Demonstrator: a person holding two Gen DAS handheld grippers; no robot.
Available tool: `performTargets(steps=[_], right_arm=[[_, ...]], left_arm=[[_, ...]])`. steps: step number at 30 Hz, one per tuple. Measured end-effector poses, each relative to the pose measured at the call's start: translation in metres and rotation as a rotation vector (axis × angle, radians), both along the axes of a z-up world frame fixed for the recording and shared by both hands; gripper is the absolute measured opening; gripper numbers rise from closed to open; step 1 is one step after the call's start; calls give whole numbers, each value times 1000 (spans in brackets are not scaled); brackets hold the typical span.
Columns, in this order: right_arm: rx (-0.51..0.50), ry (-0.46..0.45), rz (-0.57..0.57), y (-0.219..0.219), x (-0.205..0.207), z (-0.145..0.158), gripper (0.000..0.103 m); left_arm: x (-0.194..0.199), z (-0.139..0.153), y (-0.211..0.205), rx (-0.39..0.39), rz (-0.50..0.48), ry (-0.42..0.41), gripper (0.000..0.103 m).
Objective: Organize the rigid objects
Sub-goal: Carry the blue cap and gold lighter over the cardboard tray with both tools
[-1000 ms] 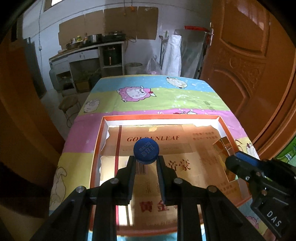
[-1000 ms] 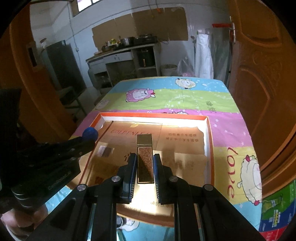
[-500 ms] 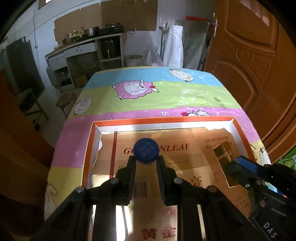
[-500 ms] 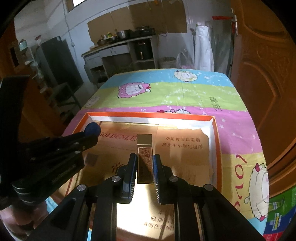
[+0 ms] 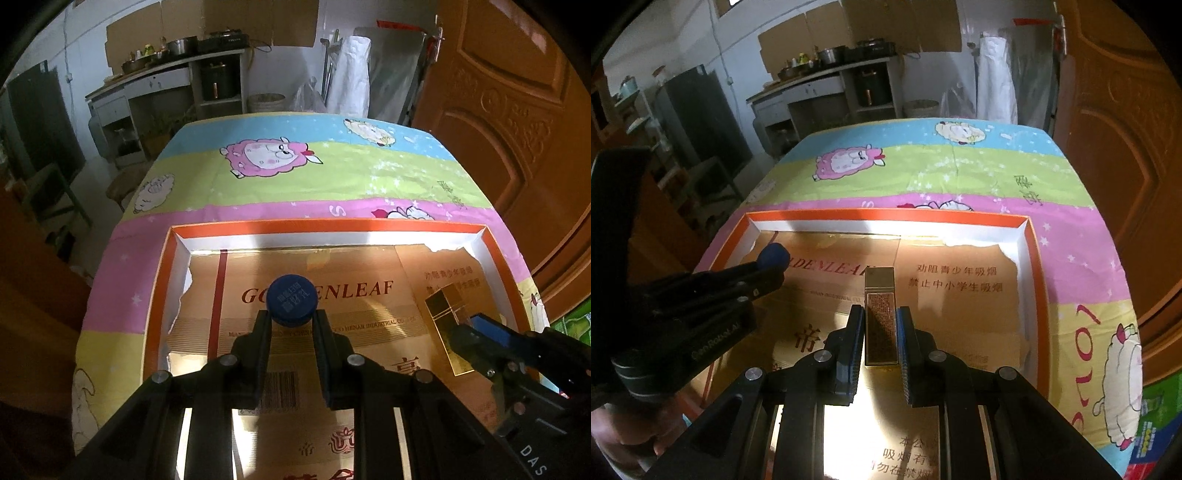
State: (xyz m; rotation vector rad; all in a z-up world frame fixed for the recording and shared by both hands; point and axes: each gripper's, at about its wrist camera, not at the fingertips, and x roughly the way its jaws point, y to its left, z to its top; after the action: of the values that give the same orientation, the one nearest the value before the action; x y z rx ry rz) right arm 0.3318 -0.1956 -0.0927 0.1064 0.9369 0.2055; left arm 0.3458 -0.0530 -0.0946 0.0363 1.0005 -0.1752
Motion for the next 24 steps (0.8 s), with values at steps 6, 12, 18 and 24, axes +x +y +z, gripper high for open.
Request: performTargets(steps=[6, 12, 18, 24], right_arm=[[-4, 12, -4, 1, 2, -4, 18], [-14, 32, -3, 2, 5, -12, 18], [-33, 35, 8, 5, 5, -15, 20], [-59, 36, -3, 5, 4, -17, 36]], left_arm=[[1, -8, -3, 1, -13, 21, 23], [2, -13, -3, 11, -20, 32, 23], [3, -16, -3, 7, -21, 46, 23], [2, -14, 5, -42, -9, 56, 23]])
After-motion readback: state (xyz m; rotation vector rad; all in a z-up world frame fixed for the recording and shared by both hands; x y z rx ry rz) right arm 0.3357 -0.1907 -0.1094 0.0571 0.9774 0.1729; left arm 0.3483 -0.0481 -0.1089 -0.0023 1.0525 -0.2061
